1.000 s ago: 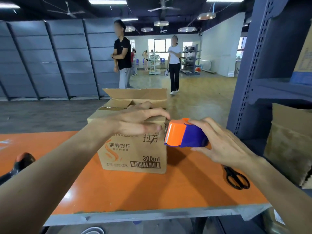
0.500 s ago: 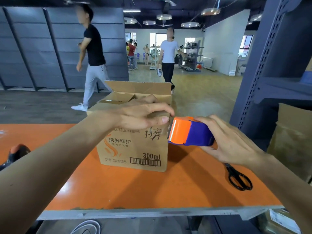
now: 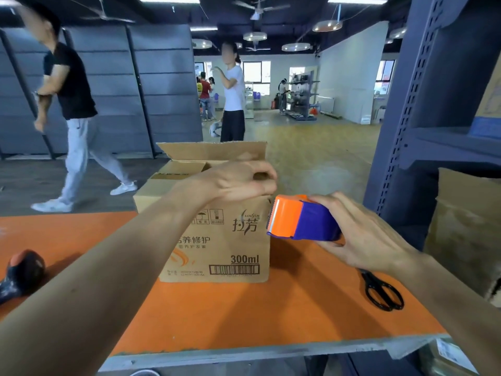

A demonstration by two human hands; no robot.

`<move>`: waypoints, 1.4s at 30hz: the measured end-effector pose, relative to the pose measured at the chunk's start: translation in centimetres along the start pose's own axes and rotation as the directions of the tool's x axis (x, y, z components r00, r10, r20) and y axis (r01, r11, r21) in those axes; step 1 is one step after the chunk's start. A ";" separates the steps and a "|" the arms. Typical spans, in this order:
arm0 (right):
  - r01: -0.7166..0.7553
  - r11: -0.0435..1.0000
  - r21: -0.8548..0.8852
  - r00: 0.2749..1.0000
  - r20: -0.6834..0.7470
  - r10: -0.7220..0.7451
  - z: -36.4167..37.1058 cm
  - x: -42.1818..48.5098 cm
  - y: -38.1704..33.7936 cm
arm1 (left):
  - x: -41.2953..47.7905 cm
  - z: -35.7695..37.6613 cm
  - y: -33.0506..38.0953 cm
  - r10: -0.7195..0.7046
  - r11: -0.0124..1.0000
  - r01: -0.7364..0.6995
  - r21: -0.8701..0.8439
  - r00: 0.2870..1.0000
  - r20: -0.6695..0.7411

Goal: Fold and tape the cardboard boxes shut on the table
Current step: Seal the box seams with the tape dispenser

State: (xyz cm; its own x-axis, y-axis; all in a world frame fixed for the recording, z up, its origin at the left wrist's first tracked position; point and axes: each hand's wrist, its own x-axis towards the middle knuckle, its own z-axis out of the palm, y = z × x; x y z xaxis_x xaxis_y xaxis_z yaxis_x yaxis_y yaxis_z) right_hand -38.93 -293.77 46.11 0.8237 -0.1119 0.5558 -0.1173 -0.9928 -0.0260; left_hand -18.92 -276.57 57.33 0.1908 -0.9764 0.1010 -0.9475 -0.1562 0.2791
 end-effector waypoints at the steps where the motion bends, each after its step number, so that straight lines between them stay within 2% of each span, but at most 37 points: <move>1: -0.005 1.000 0.005 1.000 -0.002 0.005 0.0 -0.1 0.0 | 0.1 0.0 0.2 -0.016 1.000 0.015 -0.007 1.000 -0.010; 7: 0.011 1.000 0.017 1.000 0.003 -0.011 -0.1 -0.3 -0.1 | -0.4 0.6 -0.7 0.067 0.997 -0.068 -0.024 0.997 -0.041; 14: 0.043 0.999 0.024 0.999 -0.014 -0.043 -0.1 -0.4 -0.1 | -0.3 1.0 -1.5 0.092 0.996 -0.092 -0.011 0.995 -0.039; 23: 0.045 0.999 0.025 0.999 -0.013 -0.045 -0.1 0.1 0.0 | -0.2 1.3 -1.8 0.125 0.988 -0.131 -0.080 0.989 -0.073; 27: 0.066 0.998 0.002 0.998 -0.010 -0.066 -0.1 0.4 -0.5 | 0.1 0.7 -3.2 0.163 0.985 -0.165 -0.055 0.986 -0.038; 33: 0.066 0.997 -0.035 0.998 -0.021 -0.067 0.0 0.7 -0.8 | -0.3 0.8 -3.7 0.147 0.987 -0.150 -0.065 0.988 -0.041; 38: 0.072 0.995 -0.066 0.997 -0.017 -0.073 -0.1 0.9 -0.6 | -1.1 1.3 -3.1 0.041 0.989 -0.049 -0.137 0.997 -0.064; 42: 0.079 0.995 -0.065 0.997 0.014 -0.078 -0.4 1.4 -0.2 | -2.3 1.2 -2.1 0.038 0.988 -0.045 -0.148 0.998 -0.052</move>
State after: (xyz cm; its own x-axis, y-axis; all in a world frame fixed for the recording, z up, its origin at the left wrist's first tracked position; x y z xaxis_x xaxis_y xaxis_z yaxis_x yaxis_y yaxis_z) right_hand -37.98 -293.70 47.18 0.8381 -0.0348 0.5444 -0.0877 -0.9936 0.0715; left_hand -17.66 -274.17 55.37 0.1682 -0.9725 0.1613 -0.9065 -0.0883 0.4128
